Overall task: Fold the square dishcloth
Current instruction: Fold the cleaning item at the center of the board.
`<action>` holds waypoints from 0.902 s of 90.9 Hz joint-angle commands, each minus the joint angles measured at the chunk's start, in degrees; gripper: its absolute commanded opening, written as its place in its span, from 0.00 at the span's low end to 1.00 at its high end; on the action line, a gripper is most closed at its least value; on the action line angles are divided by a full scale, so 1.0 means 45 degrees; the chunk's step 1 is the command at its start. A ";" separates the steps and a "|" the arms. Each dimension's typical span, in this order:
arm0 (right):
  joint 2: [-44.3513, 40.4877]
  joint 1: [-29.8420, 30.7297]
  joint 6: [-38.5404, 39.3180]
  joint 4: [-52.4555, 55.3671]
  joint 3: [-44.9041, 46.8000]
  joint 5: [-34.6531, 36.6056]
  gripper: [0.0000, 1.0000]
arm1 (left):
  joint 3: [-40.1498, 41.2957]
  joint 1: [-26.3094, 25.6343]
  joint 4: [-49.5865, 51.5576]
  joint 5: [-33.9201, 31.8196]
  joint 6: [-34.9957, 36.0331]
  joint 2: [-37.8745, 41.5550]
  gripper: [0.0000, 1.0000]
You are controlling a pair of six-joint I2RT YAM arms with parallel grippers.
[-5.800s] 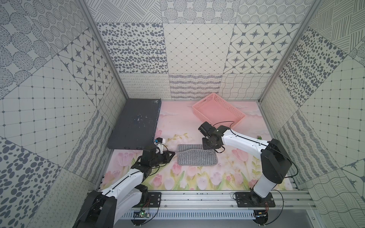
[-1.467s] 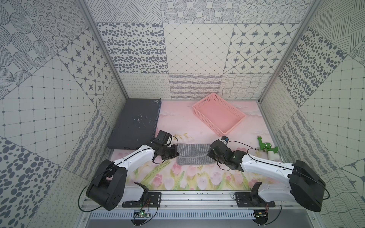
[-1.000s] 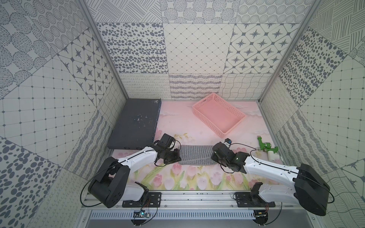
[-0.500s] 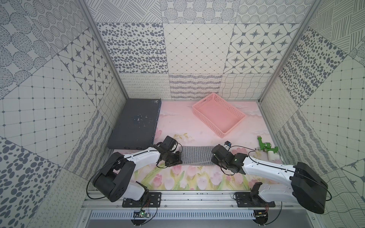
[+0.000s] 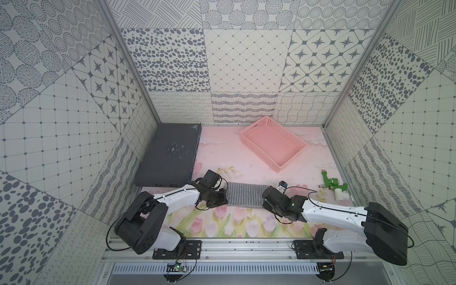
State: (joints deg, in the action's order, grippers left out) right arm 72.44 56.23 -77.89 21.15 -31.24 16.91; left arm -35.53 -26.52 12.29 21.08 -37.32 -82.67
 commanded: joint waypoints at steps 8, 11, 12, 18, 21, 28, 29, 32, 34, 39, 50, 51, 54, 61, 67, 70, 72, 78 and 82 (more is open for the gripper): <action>0.0082 0.0064 -0.0484 0.0388 0.0553 0.0492 0.15 | -0.0200 -0.0004 0.0786 -0.0570 0.0326 0.0247 0.00; 0.0108 0.0064 -0.0485 0.0390 0.0583 0.0531 0.16 | -0.0224 -0.0004 0.0913 -0.0667 0.0388 0.0247 0.00; 0.0120 0.0064 -0.0475 0.0394 0.0589 0.0545 0.17 | -0.0236 -0.0004 0.0956 -0.0693 0.0405 0.0247 0.00; 0.0136 0.0064 -0.0458 0.0400 0.0619 0.0578 0.21 | -0.0280 -0.0004 0.1162 -0.0873 0.0476 0.0286 0.00; 0.0144 0.0064 -0.0437 0.0401 0.0633 0.0596 0.24 | -0.0287 -0.0004 0.1231 -0.0942 0.0510 0.0301 0.00; 0.0102 0.0064 -0.0362 0.0404 0.0618 0.0584 0.32 | -0.0317 -0.0004 0.1299 -0.0954 0.0521 0.0306 0.00; 0.0087 0.0064 -0.0345 0.0411 0.0616 0.0591 0.32 | -0.0313 -0.0004 0.1305 -0.0944 0.0520 0.0306 0.00; 0.0021 0.0064 -0.0289 0.0451 0.0601 0.0598 0.34 | -0.0309 -0.0004 0.1281 -0.0916 0.0496 0.0315 0.00; -0.0047 0.0064 -0.0260 0.0465 0.0577 0.0623 0.36 | -0.0298 -0.0004 0.1274 -0.0896 0.0485 0.0323 0.00; -0.0248 0.0064 -0.0232 0.0603 0.0594 0.0712 0.38 | -0.0282 -0.0004 0.1221 -0.0878 0.0419 0.0368 0.08; -0.0866 0.0064 -0.0193 0.1199 0.0504 0.1049 0.42 | -0.0197 -0.0004 0.1138 -0.0737 0.0261 0.0586 0.22; -0.0924 0.0064 -0.0183 0.1267 0.0491 0.1087 0.42 | -0.0184 -0.0004 0.1127 -0.0718 0.0244 0.0612 0.23; -0.1106 0.0064 -0.0152 0.1467 0.0419 0.1185 0.43 | -0.0168 -0.0004 0.1102 -0.0661 0.0202 0.0686 0.28; -0.1468 0.0064 0.0032 0.2068 0.0163 0.1511 0.46 | -0.0166 -0.0004 0.1077 -0.0476 0.0095 0.0889 0.39; -0.1691 0.0064 0.0305 0.2562 -0.0180 0.1756 0.46 | -0.0188 -0.0004 0.1066 -0.0366 -0.0037 0.1065 0.44; -0.1734 0.0064 0.0444 0.2820 -0.0441 0.1895 0.47 | -0.0200 -0.0004 0.1075 -0.0336 -0.0089 0.1187 0.46; -0.1741 0.0064 0.0529 0.2967 -0.0572 0.1973 0.47 | -0.0222 -0.0004 0.1115 -0.0341 -0.0130 0.1278 0.46; -0.1701 0.0048 0.0966 0.3300 -0.1017 0.2211 0.45 | -0.0339 -0.0010 0.1372 -0.0488 -0.0226 0.1570 0.47; -0.1626 0.0044 0.1256 0.3435 -0.1339 0.2337 0.40 | -0.0456 -0.0014 0.1675 -0.0763 -0.0274 0.1836 0.47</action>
State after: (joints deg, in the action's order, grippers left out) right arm 65.56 56.27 -75.88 33.10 -33.08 23.68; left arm -36.34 -26.57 15.88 18.41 -37.36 -77.34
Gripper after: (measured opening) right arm 0.442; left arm 0.468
